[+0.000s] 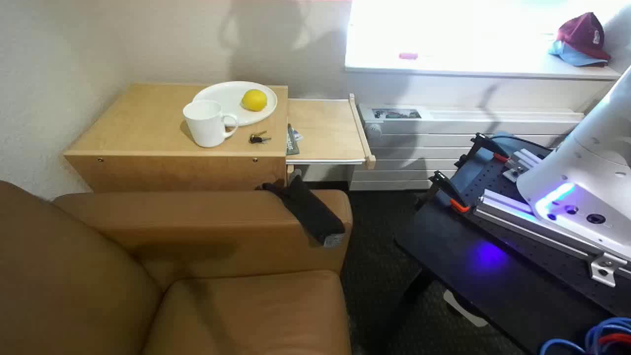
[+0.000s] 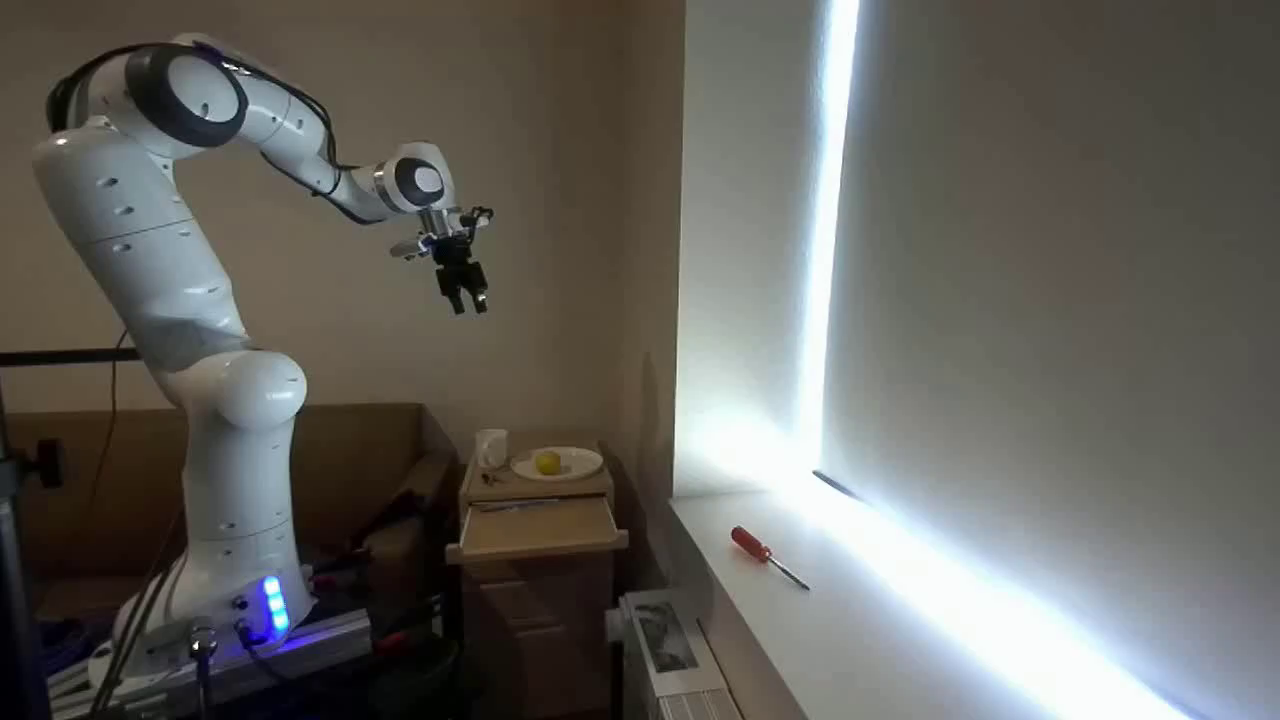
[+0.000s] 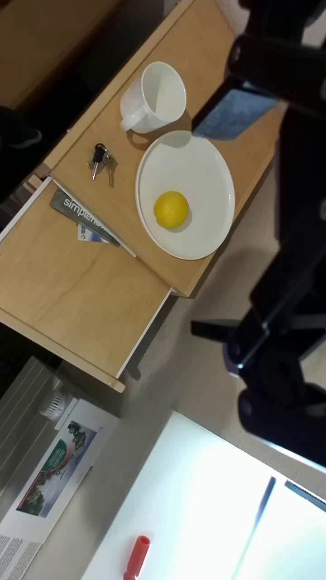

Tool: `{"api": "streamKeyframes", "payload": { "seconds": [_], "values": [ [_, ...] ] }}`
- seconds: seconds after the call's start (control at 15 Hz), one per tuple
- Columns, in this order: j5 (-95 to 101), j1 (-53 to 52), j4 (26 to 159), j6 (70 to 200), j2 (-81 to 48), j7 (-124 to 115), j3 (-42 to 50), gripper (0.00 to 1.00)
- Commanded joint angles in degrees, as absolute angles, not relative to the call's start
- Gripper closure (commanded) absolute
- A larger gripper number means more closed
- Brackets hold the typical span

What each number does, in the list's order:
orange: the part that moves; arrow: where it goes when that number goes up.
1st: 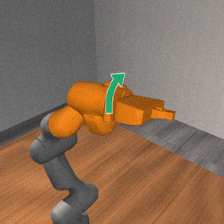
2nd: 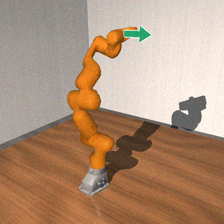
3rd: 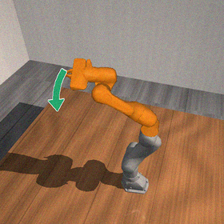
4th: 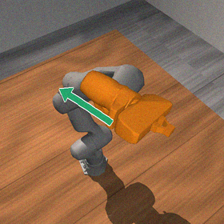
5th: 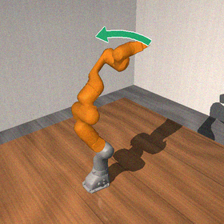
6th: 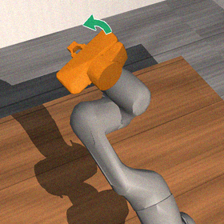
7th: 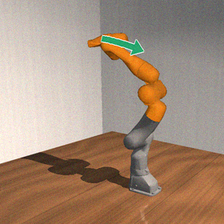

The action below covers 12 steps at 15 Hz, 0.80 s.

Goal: Close the drawer.

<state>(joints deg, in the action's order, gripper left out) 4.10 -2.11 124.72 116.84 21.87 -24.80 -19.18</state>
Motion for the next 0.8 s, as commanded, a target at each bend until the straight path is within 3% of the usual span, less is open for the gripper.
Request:
{"api": "streamKeyframes", "payload": {
  "seconds": [0.0, 0.73],
  "values": [
    [4.76, -3.61, 124.59, 116.67, 21.64, -25.29, -17.92, 0.0],
    [4.76, 2.43, 144.75, 116.83, 21.38, -26.05, -6.21, 0.0]
  ]
}}
